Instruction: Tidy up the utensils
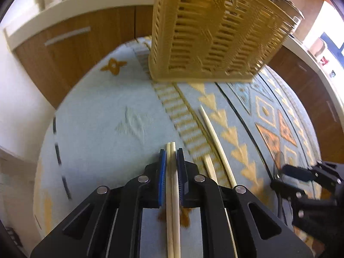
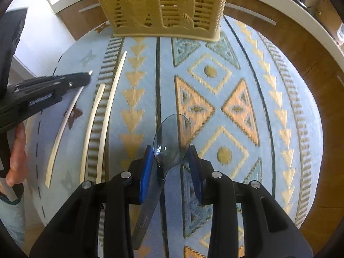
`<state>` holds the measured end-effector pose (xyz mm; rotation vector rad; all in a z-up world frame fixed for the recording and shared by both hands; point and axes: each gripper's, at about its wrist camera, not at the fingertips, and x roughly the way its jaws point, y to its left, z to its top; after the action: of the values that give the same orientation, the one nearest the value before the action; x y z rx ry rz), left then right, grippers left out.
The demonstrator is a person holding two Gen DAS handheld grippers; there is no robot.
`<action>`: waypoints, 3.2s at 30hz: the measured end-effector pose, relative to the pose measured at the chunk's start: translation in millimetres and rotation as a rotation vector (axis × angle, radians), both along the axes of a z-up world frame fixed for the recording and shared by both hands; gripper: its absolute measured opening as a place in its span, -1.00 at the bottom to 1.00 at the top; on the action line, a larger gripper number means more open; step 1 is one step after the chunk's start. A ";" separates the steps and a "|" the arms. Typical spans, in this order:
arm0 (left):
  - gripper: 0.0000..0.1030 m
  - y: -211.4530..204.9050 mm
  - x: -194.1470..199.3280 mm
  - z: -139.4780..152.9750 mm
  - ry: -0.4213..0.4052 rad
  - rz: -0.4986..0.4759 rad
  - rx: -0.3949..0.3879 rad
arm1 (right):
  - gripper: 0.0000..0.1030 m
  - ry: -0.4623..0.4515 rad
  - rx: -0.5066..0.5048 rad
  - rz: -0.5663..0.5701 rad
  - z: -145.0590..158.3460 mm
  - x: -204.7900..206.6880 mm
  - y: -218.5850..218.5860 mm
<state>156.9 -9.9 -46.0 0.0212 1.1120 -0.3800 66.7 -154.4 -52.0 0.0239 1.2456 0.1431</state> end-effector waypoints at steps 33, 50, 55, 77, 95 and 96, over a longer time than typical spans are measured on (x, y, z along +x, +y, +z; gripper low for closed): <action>-0.43 -33.7 -6.0 0.3 0.086 -0.197 0.276 | -0.41 0.143 0.000 -0.111 -0.8 33.8 6.7; -0.84 31.1 -74.4 19.9 -0.178 -0.036 -0.176 | -0.45 -0.360 0.170 0.025 55.4 -39.8 -9.8; -0.84 45.7 -81.3 81.3 -0.349 0.021 -0.340 | -0.45 -0.530 0.160 0.041 95.0 -42.2 2.7; -0.95 53.8 -45.2 180.6 -0.632 -0.002 -0.437 | -0.17 -0.447 0.212 0.014 110.0 38.3 -32.1; -0.95 124.9 -59.3 175.1 -0.649 0.081 -0.338 | -0.02 -0.125 0.026 0.495 24.5 111.2 113.5; -0.95 127.3 -58.3 172.7 -0.643 0.082 -0.337 | -0.02 -0.107 0.026 0.496 20.2 115.1 117.3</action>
<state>98.7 117.4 126.7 -0.1882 0.4045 -0.4419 181.8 -37.1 -31.8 -0.2692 1.1229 0.5828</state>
